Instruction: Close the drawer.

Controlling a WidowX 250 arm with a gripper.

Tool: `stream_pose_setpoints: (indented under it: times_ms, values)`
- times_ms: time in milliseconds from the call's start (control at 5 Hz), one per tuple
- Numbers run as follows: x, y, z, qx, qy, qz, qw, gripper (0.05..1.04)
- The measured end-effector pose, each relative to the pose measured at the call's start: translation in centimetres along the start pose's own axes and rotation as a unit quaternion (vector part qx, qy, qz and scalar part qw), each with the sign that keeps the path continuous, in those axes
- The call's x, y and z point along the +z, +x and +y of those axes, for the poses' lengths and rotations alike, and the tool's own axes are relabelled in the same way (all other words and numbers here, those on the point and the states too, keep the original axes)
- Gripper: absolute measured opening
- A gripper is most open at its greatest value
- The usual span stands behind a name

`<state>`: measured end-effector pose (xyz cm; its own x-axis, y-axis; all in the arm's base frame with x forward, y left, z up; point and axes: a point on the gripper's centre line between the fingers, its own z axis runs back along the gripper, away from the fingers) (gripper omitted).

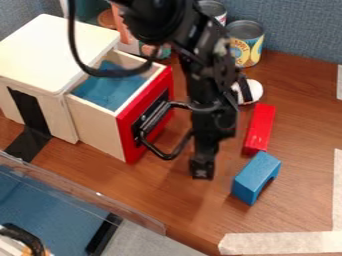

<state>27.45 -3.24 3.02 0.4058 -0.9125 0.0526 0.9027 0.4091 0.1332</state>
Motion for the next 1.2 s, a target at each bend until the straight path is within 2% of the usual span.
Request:
stream_pose_setpoints:
  times_ms: [400, 800, 1000, 1200]
  values:
    - [0.1, -3.3, 1.4, 0.052, 0.001, 0.020, 0.9984, 0.999]
    - [0.5, -8.2, 1.4, 0.131, -0.007, 0.061, 0.9894, 0.999]
    - [0.4, -9.3, 1.2, 0.149, -0.013, 0.068, 0.9864, 0.999]
    - [0.1, -8.9, 1.2, 0.155, -0.014, 0.058, 0.9861, 1.001]
